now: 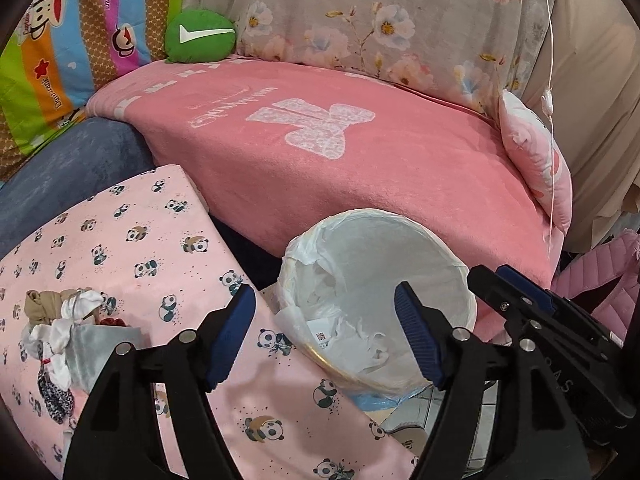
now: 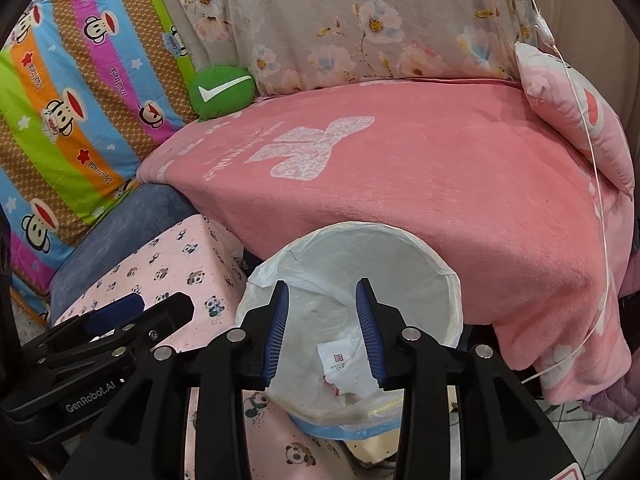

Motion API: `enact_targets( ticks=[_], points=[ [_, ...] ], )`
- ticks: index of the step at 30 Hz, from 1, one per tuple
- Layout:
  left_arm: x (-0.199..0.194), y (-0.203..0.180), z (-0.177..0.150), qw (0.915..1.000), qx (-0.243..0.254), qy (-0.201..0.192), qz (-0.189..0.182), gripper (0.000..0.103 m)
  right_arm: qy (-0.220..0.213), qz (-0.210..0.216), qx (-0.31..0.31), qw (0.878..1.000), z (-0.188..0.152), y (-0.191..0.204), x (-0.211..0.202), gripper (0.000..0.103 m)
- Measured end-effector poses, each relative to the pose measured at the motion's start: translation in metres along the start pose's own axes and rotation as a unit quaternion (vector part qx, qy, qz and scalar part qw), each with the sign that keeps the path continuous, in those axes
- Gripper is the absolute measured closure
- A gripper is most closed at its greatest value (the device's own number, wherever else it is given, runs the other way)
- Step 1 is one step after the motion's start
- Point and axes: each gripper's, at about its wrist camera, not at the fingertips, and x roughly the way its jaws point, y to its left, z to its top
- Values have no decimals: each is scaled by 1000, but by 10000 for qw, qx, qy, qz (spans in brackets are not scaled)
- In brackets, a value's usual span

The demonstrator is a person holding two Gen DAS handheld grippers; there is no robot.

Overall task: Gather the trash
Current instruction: 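Carry the packet and sock over the trash bin and open both tools, then move both tools back over the pile on the table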

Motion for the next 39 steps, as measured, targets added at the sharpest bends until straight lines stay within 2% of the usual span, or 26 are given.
enact_targets(
  ticks=[5, 8, 15, 17, 29, 39],
  points=[
    [-20, 13, -11, 9997, -172, -20, 154, 34, -17, 136, -148, 9998, -9, 18, -15, 62],
    [-33, 25, -20, 9989, -355, -54, 285, 24, -13, 235, -250, 9994, -15, 31, -24, 61],
    [-60, 62, -43, 9951, -751, -86, 643, 22, 83, 456, -515, 9976, -34, 63, -39, 57],
    [-67, 74, -50, 9932, -871, -83, 770, 18, 120, 523, -595, 9968, -40, 74, -43, 57],
    [-103, 132, -91, 9821, -1464, -96, 1183, 18, 386, 858, -1098, 9895, -80, 138, -54, 55],
    [-110, 172, -120, 9717, -1900, 91, 1400, 13, 606, 952, -1410, 9836, -103, 175, -50, 50]
  ],
)
